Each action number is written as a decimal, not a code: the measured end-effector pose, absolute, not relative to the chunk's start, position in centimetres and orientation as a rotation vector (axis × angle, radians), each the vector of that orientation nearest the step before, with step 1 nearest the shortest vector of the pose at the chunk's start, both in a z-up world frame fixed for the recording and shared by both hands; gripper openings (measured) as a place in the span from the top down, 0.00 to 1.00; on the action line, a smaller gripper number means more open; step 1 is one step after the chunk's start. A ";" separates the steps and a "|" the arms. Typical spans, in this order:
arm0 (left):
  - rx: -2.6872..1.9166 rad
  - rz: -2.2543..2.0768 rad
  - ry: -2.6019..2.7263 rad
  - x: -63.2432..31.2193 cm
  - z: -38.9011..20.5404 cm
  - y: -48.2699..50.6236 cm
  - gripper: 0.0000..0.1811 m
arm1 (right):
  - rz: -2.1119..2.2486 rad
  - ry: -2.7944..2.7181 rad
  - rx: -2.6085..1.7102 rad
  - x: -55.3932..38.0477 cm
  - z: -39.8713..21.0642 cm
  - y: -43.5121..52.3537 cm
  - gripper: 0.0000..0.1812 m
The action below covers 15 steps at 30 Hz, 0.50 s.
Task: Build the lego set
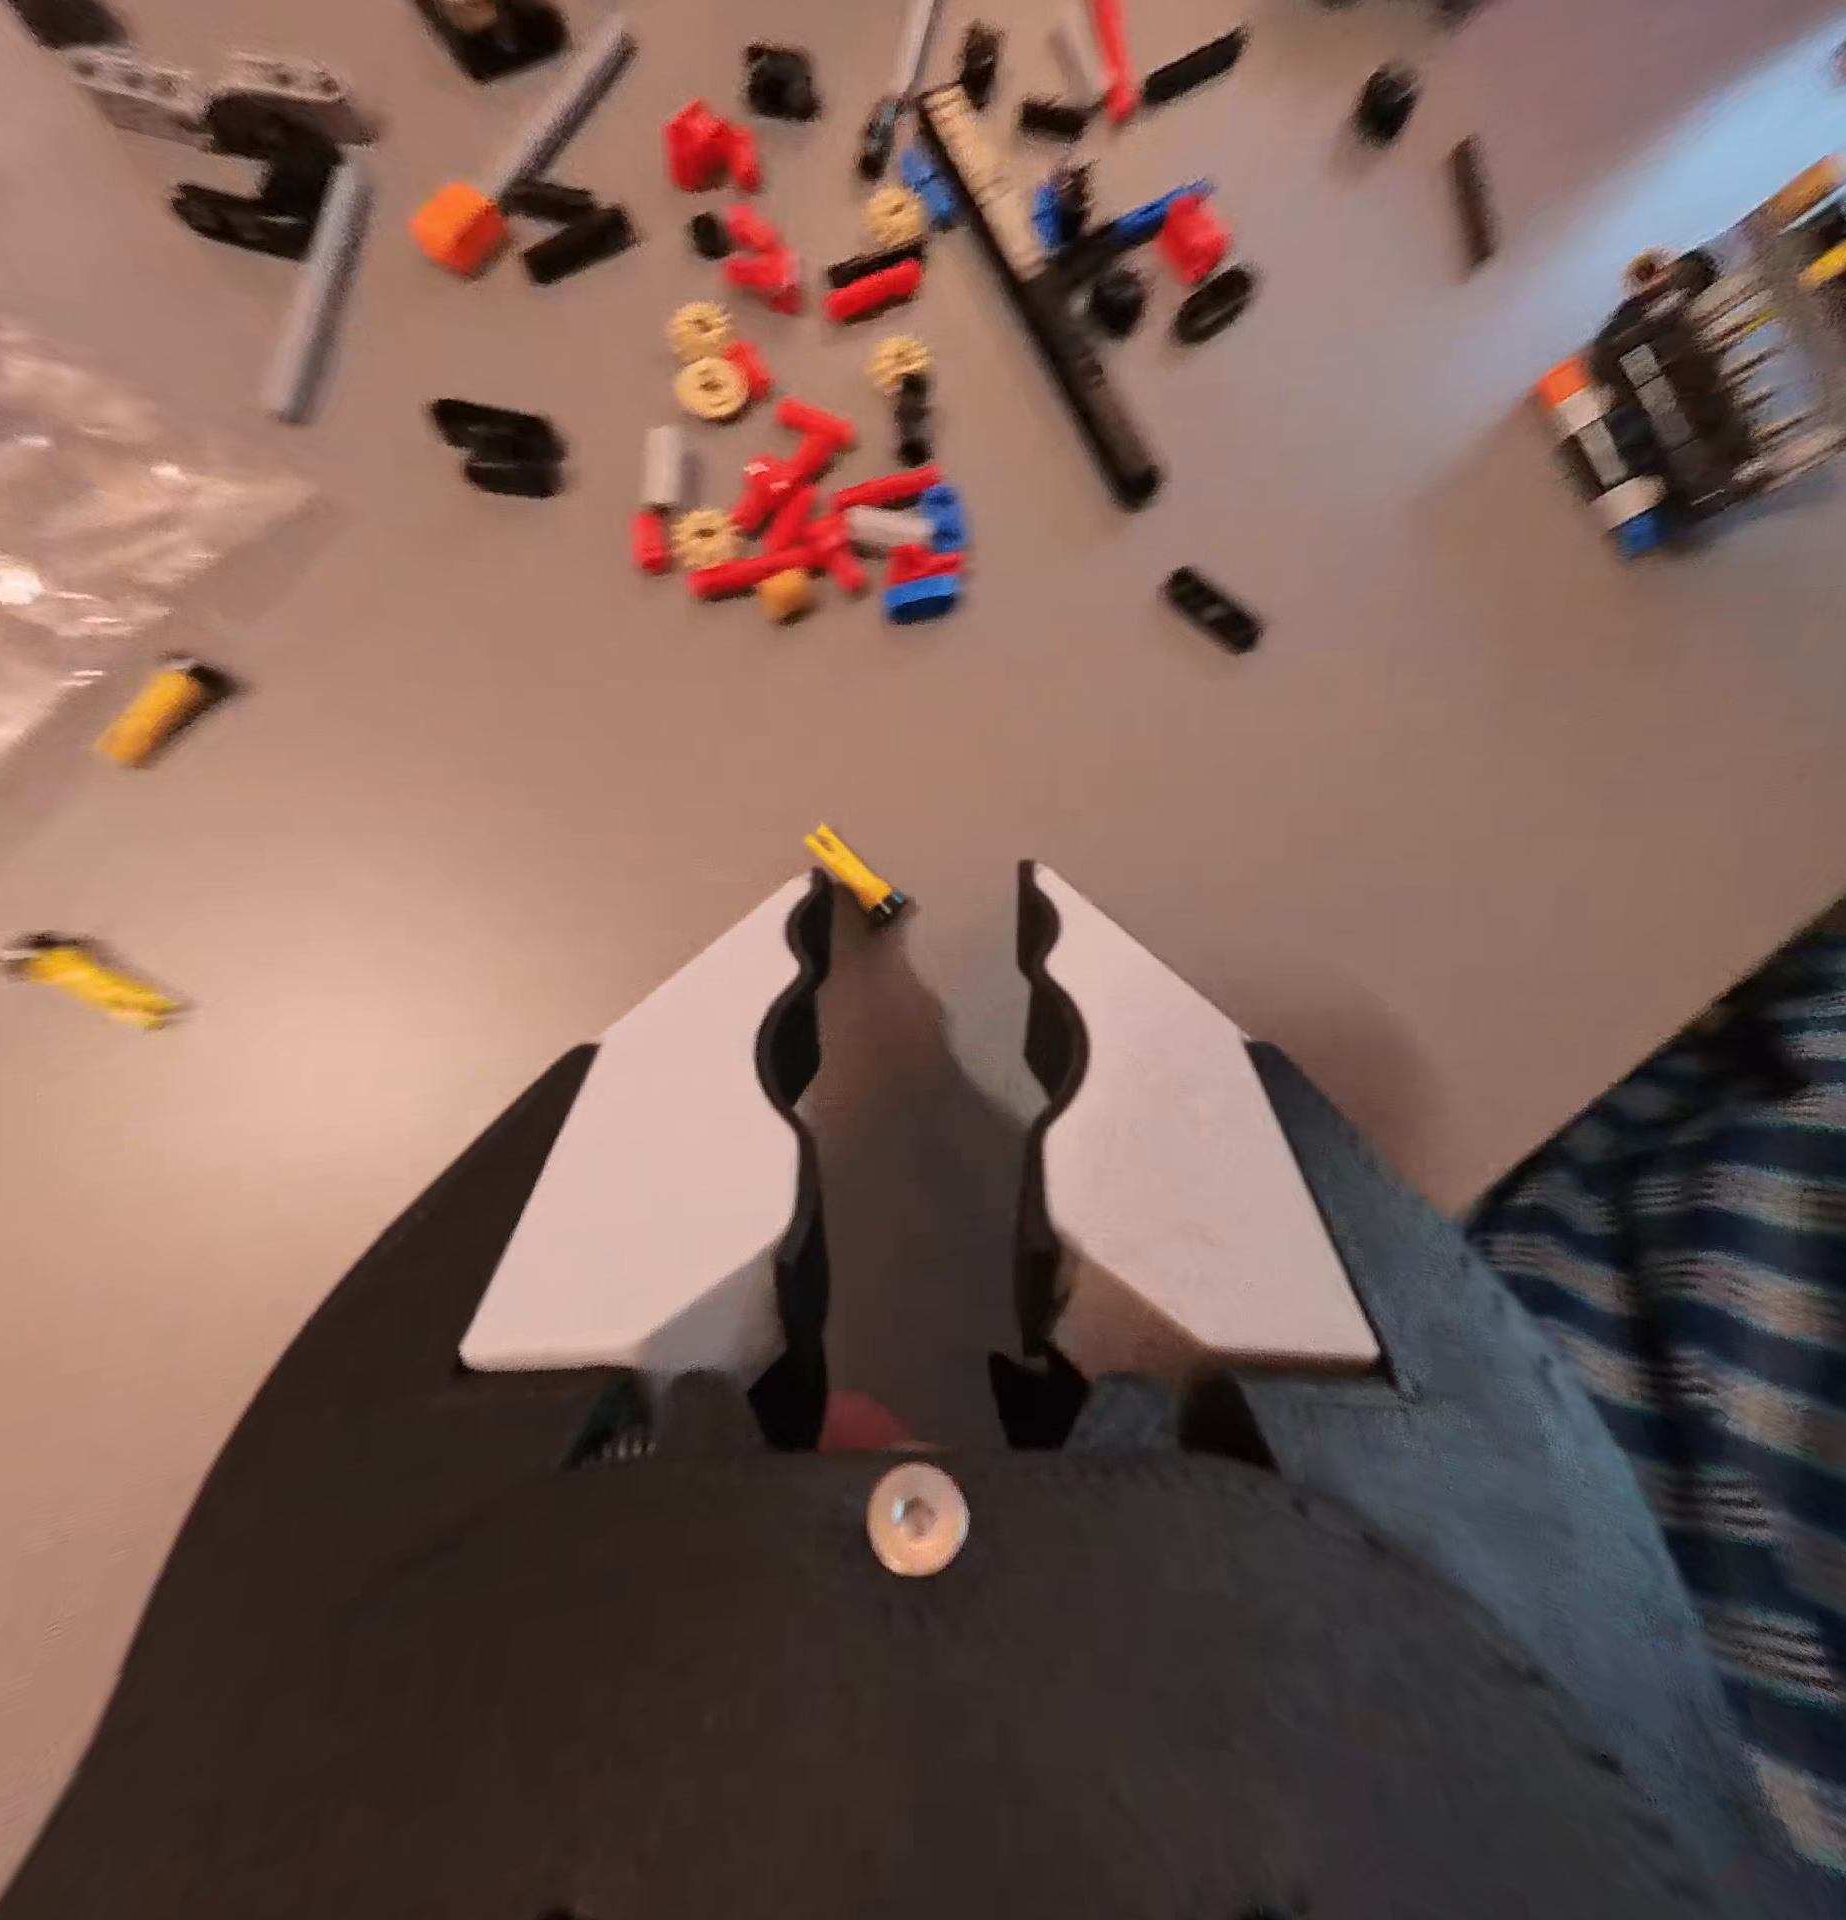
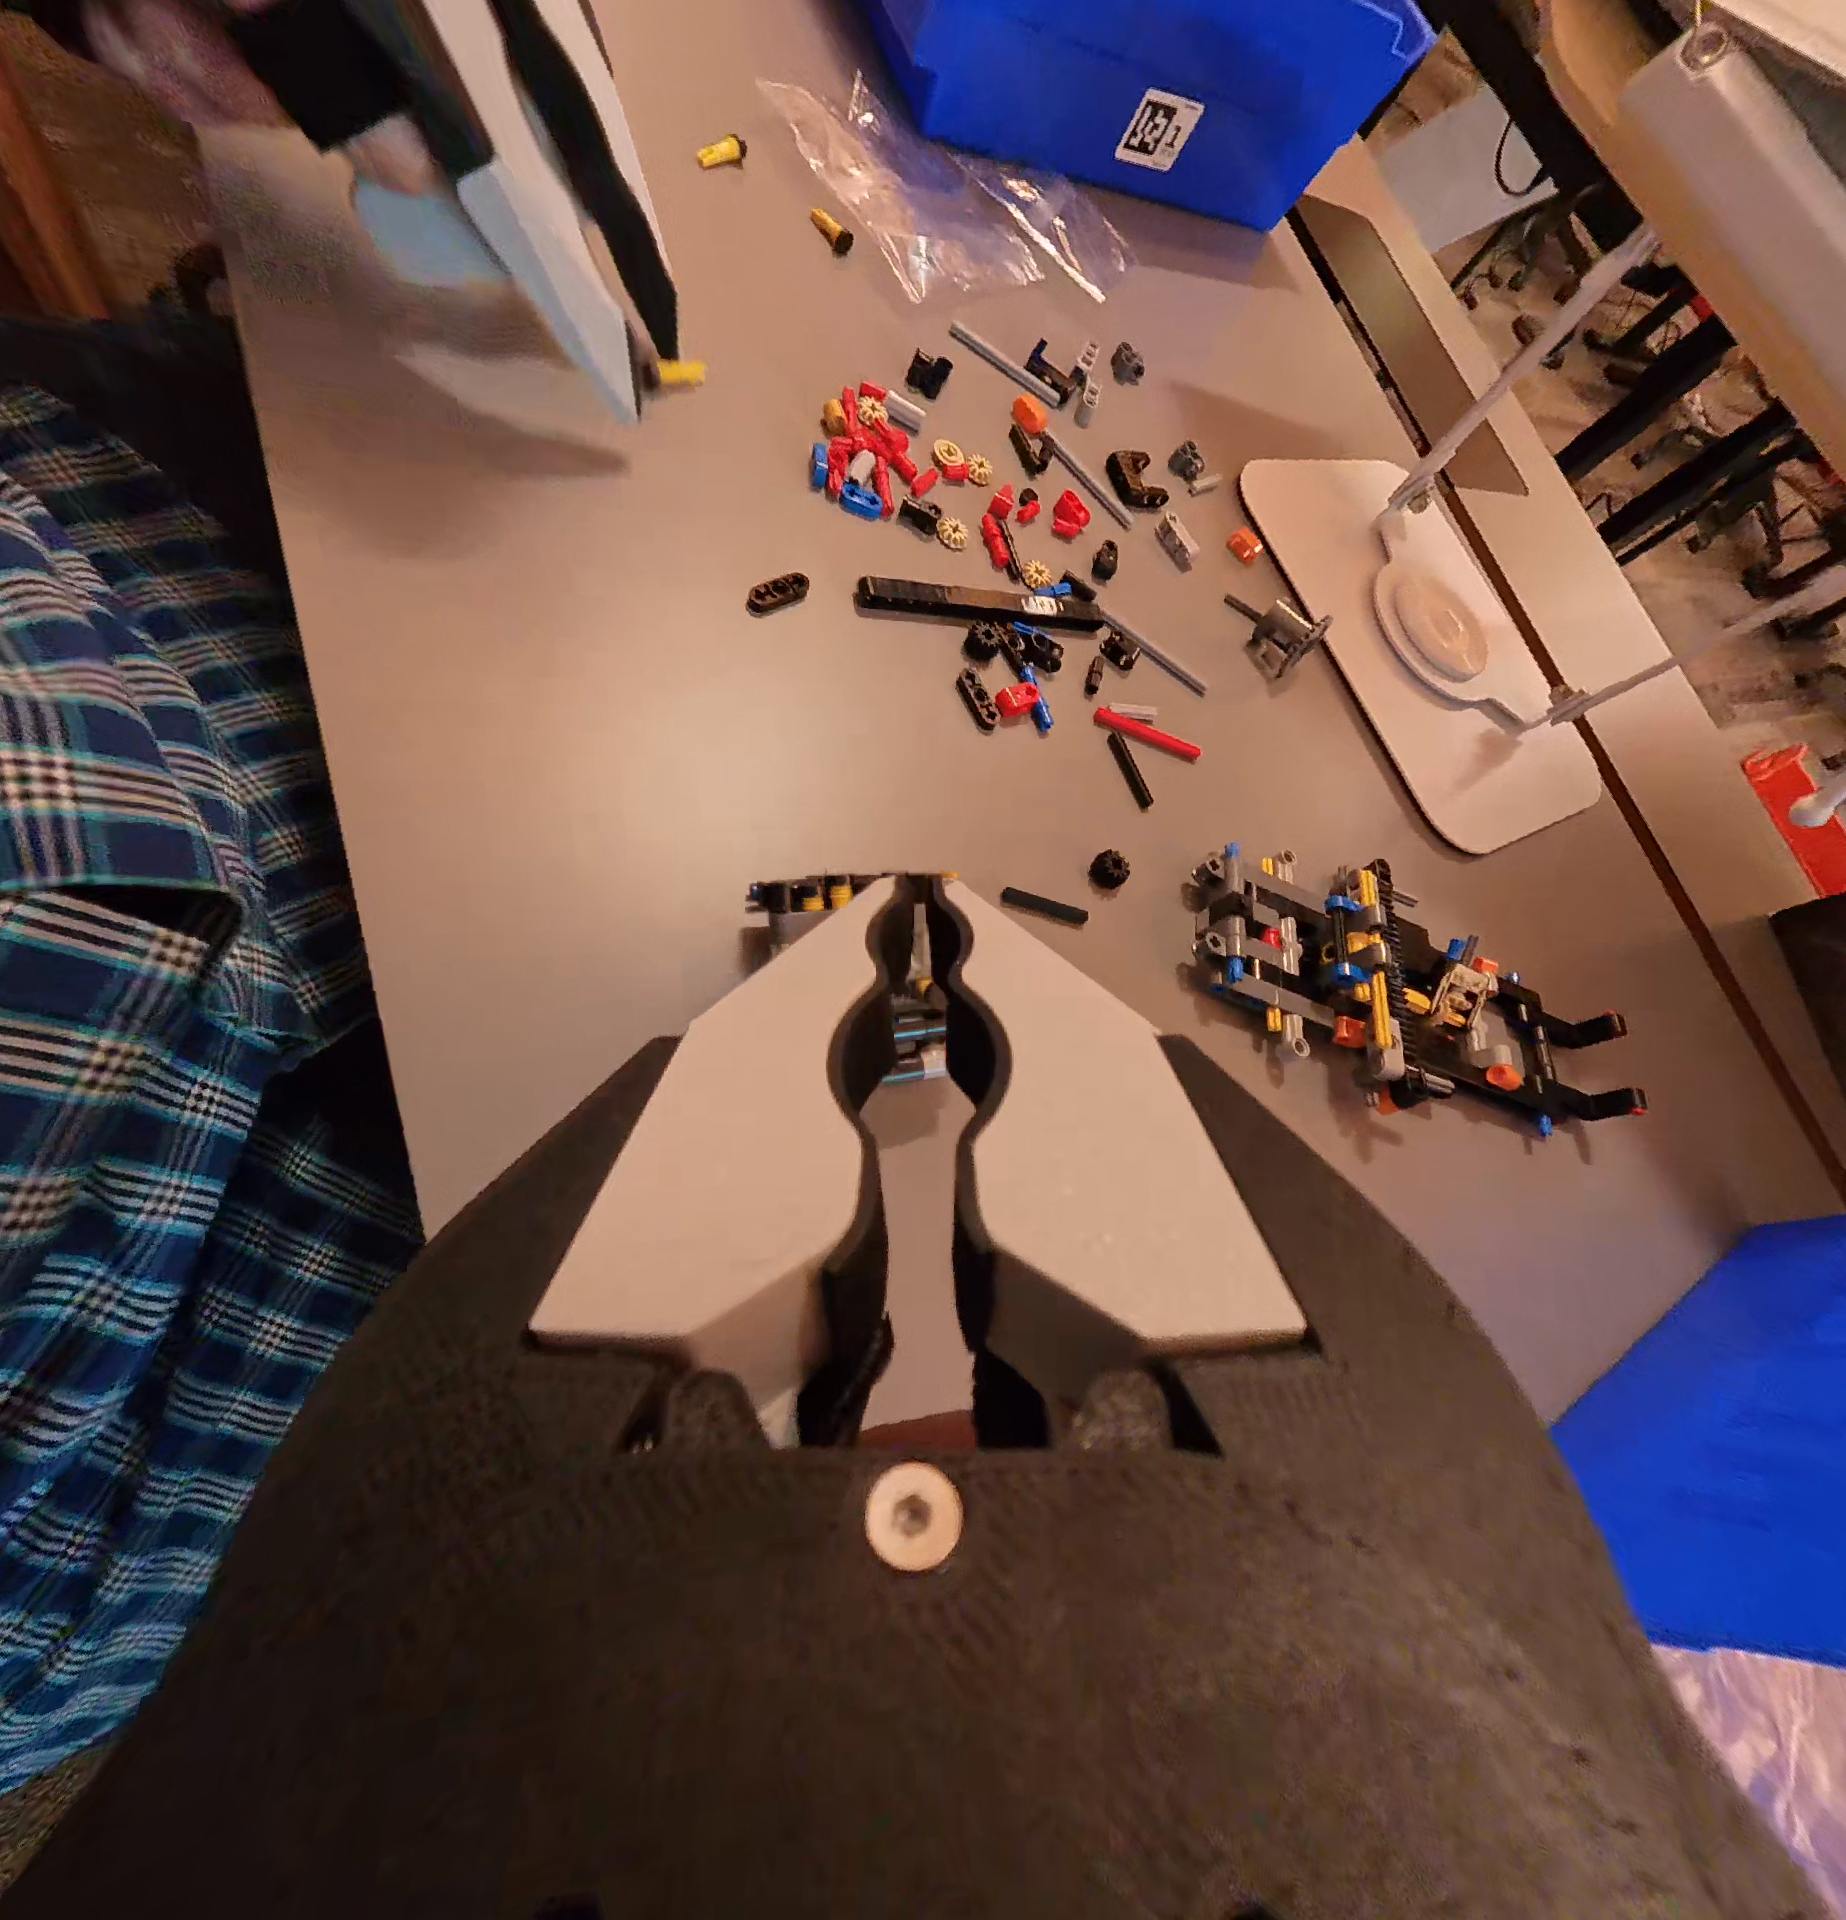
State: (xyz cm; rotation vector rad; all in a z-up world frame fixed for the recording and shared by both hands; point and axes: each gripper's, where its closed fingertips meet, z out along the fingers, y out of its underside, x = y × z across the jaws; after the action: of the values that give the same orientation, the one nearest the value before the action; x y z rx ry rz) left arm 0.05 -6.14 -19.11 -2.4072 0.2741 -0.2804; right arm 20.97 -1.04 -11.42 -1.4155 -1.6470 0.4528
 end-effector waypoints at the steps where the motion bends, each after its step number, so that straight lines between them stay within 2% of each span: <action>1: -2.387 -0.336 0.269 1.4 -19.0 -6.2 0.76 | 0.457 -1.649 -1.408 20.8 -11.3 -1.3 1.00; 4: -2.297 -0.431 0.387 3.7 -17.4 -6.9 0.71 | 0.475 -1.671 -1.380 20.2 -11.0 -2.3 1.00; 6: -2.236 -0.390 0.546 3.3 -16.4 -7.0 0.75 | 0.486 -1.700 -1.365 19.6 -11.2 -3.1 1.00; 10: -2.189 -0.110 0.880 0.1 -16.8 -5.1 0.75 | 0.508 -1.738 -1.348 18.8 -11.9 -4.4 1.00; 15: -2.185 -0.046 1.102 0.4 -18.0 -2.8 0.82 | 0.512 -1.715 -1.372 18.8 -11.9 -4.8 1.00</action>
State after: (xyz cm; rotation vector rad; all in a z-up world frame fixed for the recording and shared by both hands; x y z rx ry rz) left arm 0.39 -2.77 -17.97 -2.1853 1.1018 -0.0459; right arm 18.75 -4.77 -11.94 -1.3718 -1.7150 0.5118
